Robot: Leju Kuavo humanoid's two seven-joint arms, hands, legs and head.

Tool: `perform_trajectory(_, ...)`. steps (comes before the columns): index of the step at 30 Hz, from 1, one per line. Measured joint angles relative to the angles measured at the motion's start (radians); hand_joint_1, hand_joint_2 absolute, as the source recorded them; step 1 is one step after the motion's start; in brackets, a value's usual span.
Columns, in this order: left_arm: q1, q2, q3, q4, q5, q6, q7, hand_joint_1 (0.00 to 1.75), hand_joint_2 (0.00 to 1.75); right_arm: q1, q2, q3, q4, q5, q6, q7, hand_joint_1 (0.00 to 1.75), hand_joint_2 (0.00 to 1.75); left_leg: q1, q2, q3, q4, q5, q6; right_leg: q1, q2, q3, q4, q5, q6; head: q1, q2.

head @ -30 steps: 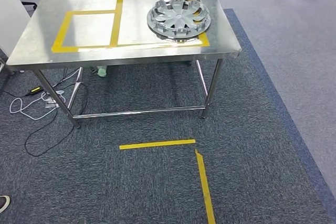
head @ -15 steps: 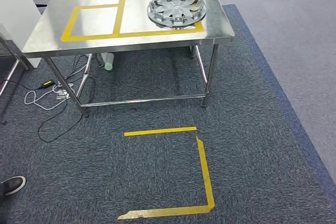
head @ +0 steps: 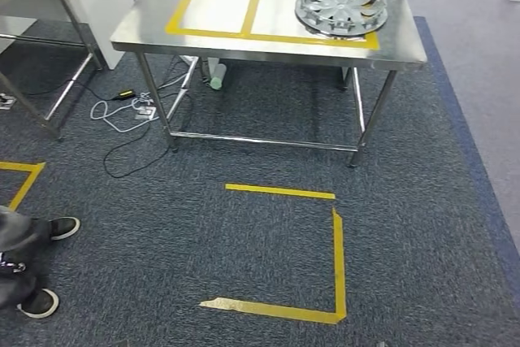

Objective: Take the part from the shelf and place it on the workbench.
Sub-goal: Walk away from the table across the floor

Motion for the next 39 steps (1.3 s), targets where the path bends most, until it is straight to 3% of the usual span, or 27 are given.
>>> perform_trajectory(2, -0.005, 0.006, 0.000, -0.001, 0.012, 0.002, -0.032, 0.00, 0.00, 0.003, 0.000, 0.007, 0.003, 0.007, -0.010, 0.009, 0.00, 0.00, -0.003, -0.027, -0.019, 0.005, 0.011, 0.004, -0.002, 0.022, -0.048, 0.117, -0.049, 0.002, 0.001, 0.000)
perform_trajectory(3, -0.006, 0.011, 0.001, -0.002, 0.017, 0.003, -0.047, 0.00, 0.00, 0.004, 0.001, 0.010, 0.005, 0.010, -0.013, 0.009, 0.00, 0.00, -0.003, -0.042, -0.026, 0.008, 0.015, 0.003, -0.002, 0.026, -0.050, 0.132, -0.046, 0.002, 0.001, 0.000)
perform_trajectory(4, -0.007, 0.016, 0.002, -0.003, 0.022, 0.004, -0.059, 0.00, 0.00, 0.004, 0.001, 0.013, 0.006, 0.012, -0.014, 0.007, 0.00, 0.00, -0.004, -0.056, -0.032, 0.011, 0.018, 0.001, -0.002, 0.029, -0.034, 0.111, -0.025, 0.001, 0.001, 0.000)
perform_trajectory(5, -0.006, 0.020, 0.003, -0.004, 0.025, 0.005, -0.067, 0.00, 0.00, 0.004, 0.001, 0.015, 0.007, 0.016, -0.014, 0.005, 0.00, 0.00, -0.004, -0.069, -0.036, 0.015, 0.020, -0.001, -0.003, 0.037, 0.000, 0.053, 0.009, -0.001, 0.001, 0.000)
perform_trajectory(7, -0.006, 0.027, 0.004, -0.005, 0.026, 0.010, -0.069, 0.00, 0.00, 0.003, 0.002, 0.025, 0.008, 0.029, -0.012, -0.006, 0.00, 0.00, -0.005, -0.091, -0.045, 0.026, 0.022, -0.005, -0.008, 0.077, 0.071, -0.078, 0.056, -0.007, 0.000, 0.000)
perform_trajectory(9, -0.009, 0.029, 0.004, -0.006, 0.023, 0.017, -0.057, 0.00, 0.00, 0.002, 0.002, 0.037, 0.009, 0.048, -0.017, -0.016, 0.00, 0.00, -0.006, -0.110, -0.061, 0.037, 0.026, -0.014, -0.011, 0.102, 0.103, -0.137, 0.058, -0.013, 0.000, 0.000)
perform_trajectory(11, -0.007, 0.029, 0.004, -0.006, 0.017, 0.023, -0.039, 0.00, 0.00, 0.003, 0.004, 0.047, 0.010, 0.059, -0.030, -0.018, 0.00, 0.00, -0.004, -0.126, -0.076, 0.042, 0.033, -0.026, -0.011, 0.085, 0.106, -0.146, 0.059, -0.022, 0.000, 0.000)
perform_trajectory(13, -0.002, 0.028, 0.004, -0.006, 0.013, 0.023, -0.018, 0.00, 0.00, 0.004, 0.007, 0.054, 0.011, 0.065, -0.046, -0.016, 0.00, 0.00, -0.003, -0.110, -0.093, 0.072, 0.014, -0.038, -0.014, 0.062, 0.106, -0.153, 0.066, -0.033, -0.004, 0.000)
perform_trajectory(16, -0.002, 0.026, 0.003, -0.006, 0.001, 0.024, 0.017, 0.00, 0.00, 0.008, 0.008, 0.066, 0.011, 0.094, -0.077, -0.007, 0.00, 0.00, 0.004, -0.061, -0.172, 0.247, -0.078, -0.055, -0.014, 0.019, 0.104, -0.155, 0.069, -0.039, -0.013, 0.000)
perform_trajectory(17, -0.002, 0.025, 0.003, -0.006, -0.004, 0.024, 0.026, 0.00, 0.00, 0.010, 0.008, 0.073, 0.011, 0.111, -0.088, -0.003, 0.00, 0.00, 0.007, -0.055, -0.198, 0.305, -0.099, -0.059, -0.013, 0.003, 0.103, -0.154, 0.068, -0.039, -0.013, 0.000)
perform_trajectory(18, -0.001, 0.025, 0.002, -0.006, -0.007, 0.025, 0.033, 0.00, 0.00, 0.012, 0.008, 0.083, 0.011, 0.128, -0.098, 0.002, 0.00, 0.00, 0.011, -0.052, -0.209, 0.332, -0.101, -0.063, -0.013, -0.012, 0.102, -0.154, 0.068, -0.039, -0.014, 0.000)
perform_trajectory(19, 0.001, 0.024, 0.002, -0.005, -0.009, 0.026, 0.037, 0.00, 0.00, 0.013, 0.008, 0.092, 0.011, 0.142, -0.104, 0.005, 0.00, 0.00, 0.014, -0.049, -0.203, 0.322, -0.085, -0.065, -0.013, -0.025, 0.102, -0.154, 0.067, -0.038, -0.014, 0.000)
perform_trajectory(20, 0.003, 0.024, 0.002, -0.005, -0.011, 0.026, 0.040, 0.00, 0.00, 0.013, 0.008, 0.101, 0.011, 0.157, -0.108, 0.007, 0.00, 0.00, 0.016, -0.041, -0.177, 0.271, -0.053, -0.065, -0.013, -0.038, 0.103, -0.154, 0.066, -0.037, -0.014, 0.000)
perform_trajectory(22, 0.002, 0.024, 0.001, -0.006, -0.014, 0.025, 0.038, 0.00, 0.00, 0.013, 0.008, 0.121, 0.011, 0.183, -0.114, 0.013, 0.00, 0.00, 0.014, 0.011, -0.107, 0.132, 0.005, -0.063, -0.010, -0.061, 0.106, -0.152, 0.062, -0.032, -0.015, 0.000)
perform_trajectory(24, -0.002, 0.024, 0.000, -0.006, -0.015, 0.019, 0.024, 0.00, 0.00, 0.014, 0.008, 0.142, 0.012, 0.208, -0.120, 0.025, 0.00, 0.00, 0.007, 0.053, -0.075, 0.056, 0.022, -0.051, -0.003, -0.082, 0.107, -0.150, 0.058, -0.022, -0.014, 0.000)
perform_trajectory(26, -0.001, 0.025, 0.000, -0.006, -0.016, 0.008, 0.010, 0.00, 0.00, 0.015, 0.008, 0.162, 0.012, 0.233, -0.128, 0.045, 0.00, 0.00, 0.004, 0.039, -0.080, 0.051, 0.021, -0.036, -0.001, -0.104, 0.109, -0.150, 0.053, -0.012, -0.012, 0.000)
perform_trajectory(27, 0.002, 0.025, 0.000, -0.006, -0.018, 0.003, 0.006, 0.00, 0.00, 0.015, 0.008, 0.173, 0.012, 0.248, -0.131, 0.054, 0.00, 0.00, 0.005, 0.027, -0.081, 0.049, 0.023, -0.030, -0.003, -0.097, 0.109, -0.145, 0.046, -0.006, -0.010, 0.000)
perform_trajectory(29, 0.004, 0.025, -0.001, -0.006, -0.022, -0.003, 0.005, 0.00, 0.00, 0.017, 0.009, 0.196, 0.012, 0.275, -0.133, 0.065, 0.00, 0.00, 0.007, 0.005, -0.083, 0.046, 0.028, -0.017, -0.006, -0.042, 0.084, -0.091, 0.006, 0.003, -0.007, 0.000)
perform_trajectory(31, 0.002, 0.025, -0.003, -0.006, -0.026, -0.006, 0.005, 0.00, 0.00, 0.021, 0.009, 0.214, 0.014, 0.287, -0.132, 0.069, 0.00, 0.00, 0.005, -0.019, -0.089, 0.046, 0.032, -0.006, -0.007, 0.014, 0.021, 0.041, -0.062, 0.003, -0.003, 0.000)
perform_trajectory(33, 0.002, 0.024, -0.004, -0.006, -0.028, -0.008, 0.007, 0.00, 0.00, 0.028, 0.009, 0.225, 0.015, 0.286, -0.132, 0.068, 0.00, 0.00, 0.000, -0.049, -0.092, 0.047, 0.035, -0.001, -0.006, 0.026, -0.035, 0.148, -0.092, -0.001, -0.002, 0.000)
perform_trajectory(34, 0.003, 0.024, -0.004, -0.006, -0.029, -0.008, 0.008, 0.00, 0.00, 0.031, 0.009, 0.227, 0.015, 0.281, -0.132, 0.064, 0.00, 0.00, -0.001, -0.064, -0.092, 0.047, 0.035, 0.000, -0.006, 0.029, -0.039, 0.148, -0.077, -0.004, -0.001, 0.000)
perform_trajectory(36, 0.005, 0.023, -0.004, -0.006, -0.029, -0.011, 0.011, 0.00, 0.00, 0.032, 0.009, 0.229, 0.015, 0.271, -0.131, 0.051, 0.00, 0.00, -0.002, -0.093, -0.091, 0.050, 0.036, -0.001, -0.006, 0.048, 0.003, 0.044, -0.001, -0.010, -0.001, 0.000)
perform_trajectory(37, 0.004, 0.023, -0.004, -0.006, -0.029, -0.015, 0.012, 0.00, 0.00, 0.032, 0.009, 0.230, 0.015, 0.268, -0.130, 0.045, 0.00, 0.00, -0.004, -0.106, -0.093, 0.054, 0.035, -0.003, -0.008, 0.073, 0.032, -0.025, 0.032, -0.013, -0.001, 0.000)
perform_trajectory(39, 0.001, 0.020, -0.004, -0.006, -0.028, -0.027, 0.011, 0.00, 0.00, 0.032, 0.009, 0.232, 0.015, 0.270, -0.127, 0.037, 0.00, 0.00, -0.004, -0.130, -0.101, 0.061, 0.036, -0.010, -0.011, 0.113, 0.072, -0.112, 0.057, -0.017, -0.002, 0.000)
